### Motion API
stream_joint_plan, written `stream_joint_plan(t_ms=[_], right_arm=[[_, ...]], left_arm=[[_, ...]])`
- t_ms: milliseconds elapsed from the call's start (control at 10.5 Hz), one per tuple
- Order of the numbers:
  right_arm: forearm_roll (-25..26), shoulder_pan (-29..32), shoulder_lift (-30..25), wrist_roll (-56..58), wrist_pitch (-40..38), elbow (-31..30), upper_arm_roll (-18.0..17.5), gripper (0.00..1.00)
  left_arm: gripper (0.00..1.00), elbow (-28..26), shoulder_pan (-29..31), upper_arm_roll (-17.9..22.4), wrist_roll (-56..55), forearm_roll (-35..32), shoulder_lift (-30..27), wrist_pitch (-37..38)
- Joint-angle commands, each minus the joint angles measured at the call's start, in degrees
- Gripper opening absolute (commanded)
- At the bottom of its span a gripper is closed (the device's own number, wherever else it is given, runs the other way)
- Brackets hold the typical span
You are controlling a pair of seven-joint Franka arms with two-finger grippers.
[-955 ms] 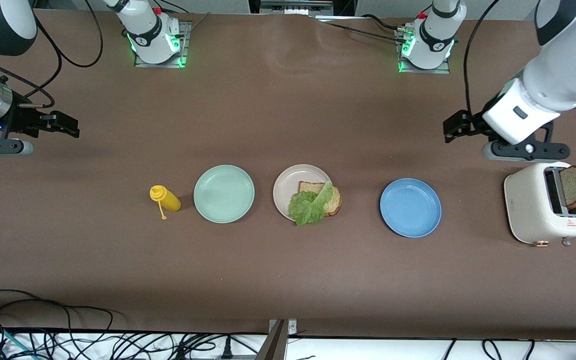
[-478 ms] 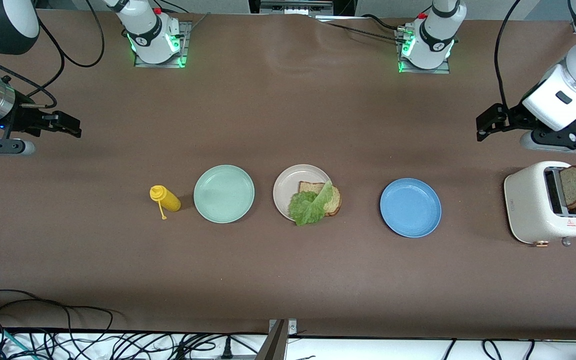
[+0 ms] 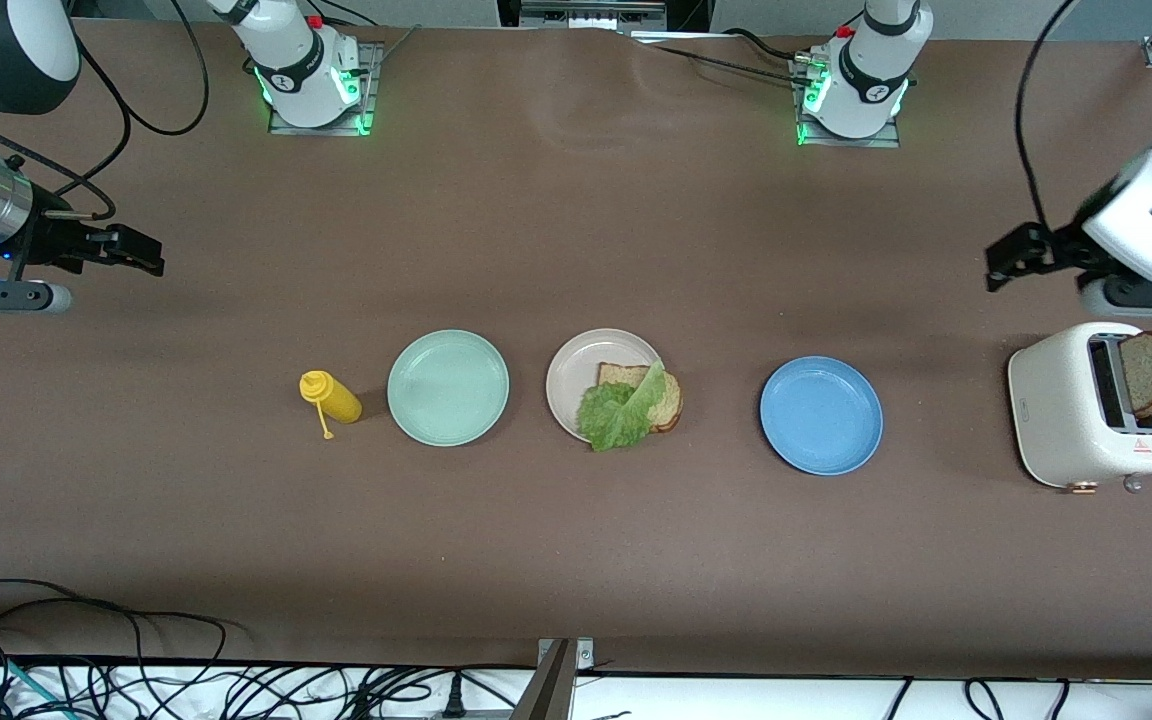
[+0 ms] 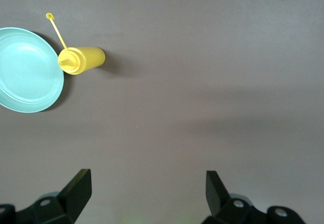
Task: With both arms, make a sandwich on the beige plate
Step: 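Reach the left gripper down to the toast slice in the toaster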
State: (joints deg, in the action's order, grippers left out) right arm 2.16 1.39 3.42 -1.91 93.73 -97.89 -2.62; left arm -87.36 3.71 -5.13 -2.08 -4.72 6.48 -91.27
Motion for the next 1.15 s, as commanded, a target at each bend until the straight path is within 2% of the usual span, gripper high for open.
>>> stream_joint_plan(t_ms=[0, 191, 382, 573, 764, 1051], right_arm=[[0.74, 0.45, 0.18, -0.64, -0.92, 0.24, -0.37, 1.0], [0.57, 0.63, 0.7, -0.64, -0.57, 0.24, -0.28, 1.0], [0.48, 0.89, 1.66, -0.73, -0.22, 0.33, -0.19, 1.0], [0.48, 1.42, 2.11, -0.73, 0.05, 1.03, -0.1, 1.0], [-0.92, 1.51, 3.6, -1.25, 0.66, 3.22, -0.1, 1.0], [-0.57, 1.33, 5.19, -1.16, 0.14, 3.94, -0.1, 1.0]], left_arm=[[1.0, 1.05, 4.1, -0.05, 2.17, -2.66, 2.91, -1.01], [1.0, 1.32, 8.48, -0.14, 5.22, -6.08, 6.6, -2.49], [1.0, 1.14, 13.93, -0.23, 14.42, -6.0, 10.46, -10.04], [1.0, 1.05, 17.28, -0.23, 17.46, -6.0, 15.03, -14.71], [1.0, 0.62, 19.56, -0.23, 19.82, -6.79, 17.94, -17.7], [1.0, -0.52, 22.11, -0.23, 24.49, -7.32, 20.84, -17.63]])
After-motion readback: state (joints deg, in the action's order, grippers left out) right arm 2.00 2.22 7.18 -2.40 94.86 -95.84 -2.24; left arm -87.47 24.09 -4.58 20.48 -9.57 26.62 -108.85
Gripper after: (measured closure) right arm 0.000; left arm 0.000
